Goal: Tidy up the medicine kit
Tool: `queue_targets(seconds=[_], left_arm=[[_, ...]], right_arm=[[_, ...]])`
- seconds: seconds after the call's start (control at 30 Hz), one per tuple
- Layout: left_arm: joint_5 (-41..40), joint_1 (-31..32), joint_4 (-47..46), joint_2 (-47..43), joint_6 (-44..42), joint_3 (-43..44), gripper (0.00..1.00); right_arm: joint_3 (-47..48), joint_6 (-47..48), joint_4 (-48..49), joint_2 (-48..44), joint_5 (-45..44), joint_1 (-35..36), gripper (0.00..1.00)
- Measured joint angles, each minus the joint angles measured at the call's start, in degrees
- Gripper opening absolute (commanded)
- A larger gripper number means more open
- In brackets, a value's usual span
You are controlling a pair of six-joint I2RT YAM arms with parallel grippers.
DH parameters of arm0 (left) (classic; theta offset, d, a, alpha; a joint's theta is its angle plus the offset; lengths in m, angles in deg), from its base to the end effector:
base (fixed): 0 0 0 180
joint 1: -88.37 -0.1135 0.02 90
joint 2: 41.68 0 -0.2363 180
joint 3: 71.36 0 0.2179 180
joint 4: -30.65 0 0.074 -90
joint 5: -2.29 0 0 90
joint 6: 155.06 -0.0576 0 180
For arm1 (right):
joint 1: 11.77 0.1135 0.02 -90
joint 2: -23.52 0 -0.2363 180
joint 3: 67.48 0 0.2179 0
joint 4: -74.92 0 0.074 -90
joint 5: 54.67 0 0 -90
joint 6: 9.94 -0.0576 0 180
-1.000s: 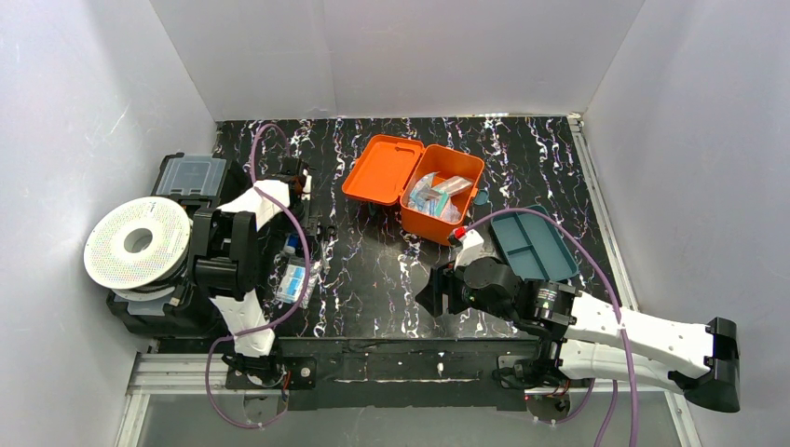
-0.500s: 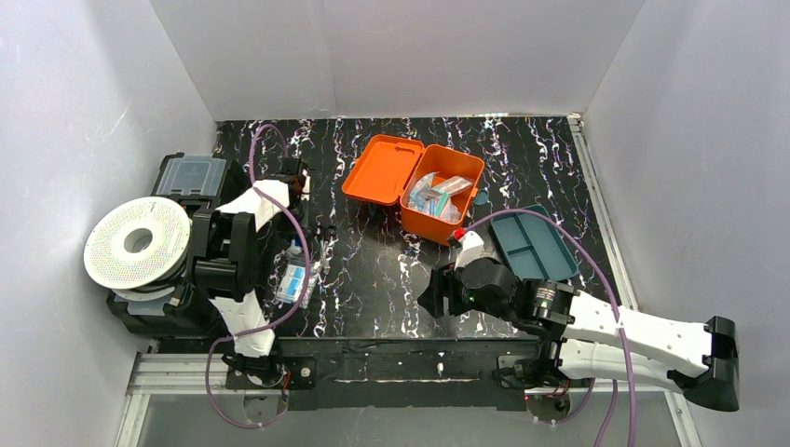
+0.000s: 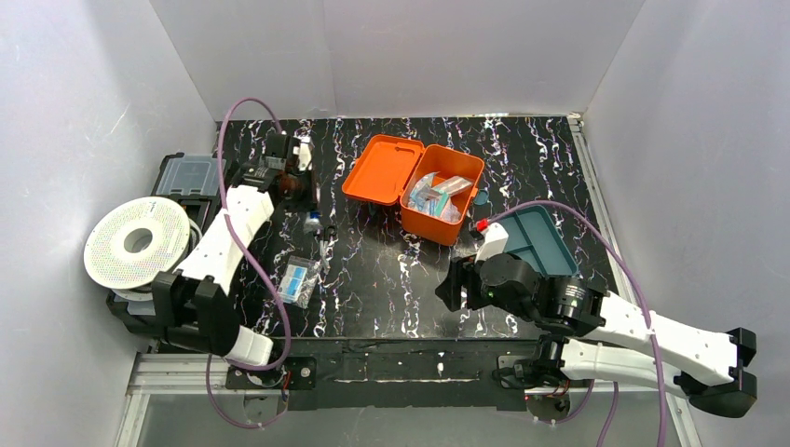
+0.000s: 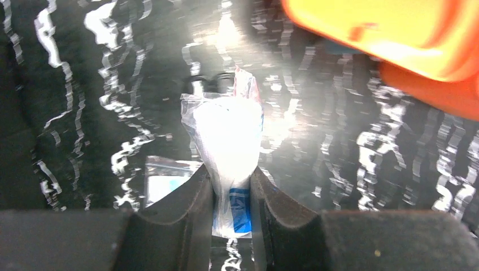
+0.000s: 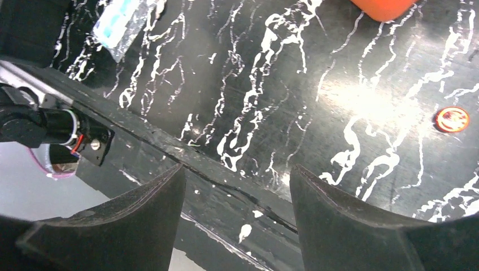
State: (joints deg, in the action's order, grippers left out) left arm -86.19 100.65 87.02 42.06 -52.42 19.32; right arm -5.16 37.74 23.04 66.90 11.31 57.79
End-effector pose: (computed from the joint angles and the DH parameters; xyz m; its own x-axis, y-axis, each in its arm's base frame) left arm 0.2890 -0.0645 0.2748 -0.7745 -0.0553 -0.6302 0.0615 0.9849 -0.1620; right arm 0.0781 0.1423 0.2777 -0.6363 0.0535 -0.7696 -0.4168 0.8156 0.4014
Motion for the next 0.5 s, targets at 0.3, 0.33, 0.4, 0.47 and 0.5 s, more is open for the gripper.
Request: queue_targets(seconds=[0.3,0.33,0.4,0.47,0.5], left_arm=[[9.1,10.4,-1.5,-0.2,7.6,7.8,0.08],[10.4,11.3,-2.7,0.4,8.8,8.3,0.08],[12.9,12.8,-5.2,2.0,11.2,9.2,0.08],[14.6,13.8,-7.3,4.2,13.0,10.3,0.09],[15.3,14.3,-8.3,5.6,13.8,11.1,0.09]], right_arm=[[1.2,-1.1,-7.4,-7.2,-3.6,0.0,0.76],[1.6,-1.2,-7.9,-8.1,-4.0,0.0,0.76],[2.1,-1.3,-8.2,-9.8,-4.5,0.0,0.76],[2.3,-1.4,-8.2,-11.1,-4.5,0.0,0.77],[2.3,-1.4,-8.3,-11.4,-4.5,0.0,0.77]])
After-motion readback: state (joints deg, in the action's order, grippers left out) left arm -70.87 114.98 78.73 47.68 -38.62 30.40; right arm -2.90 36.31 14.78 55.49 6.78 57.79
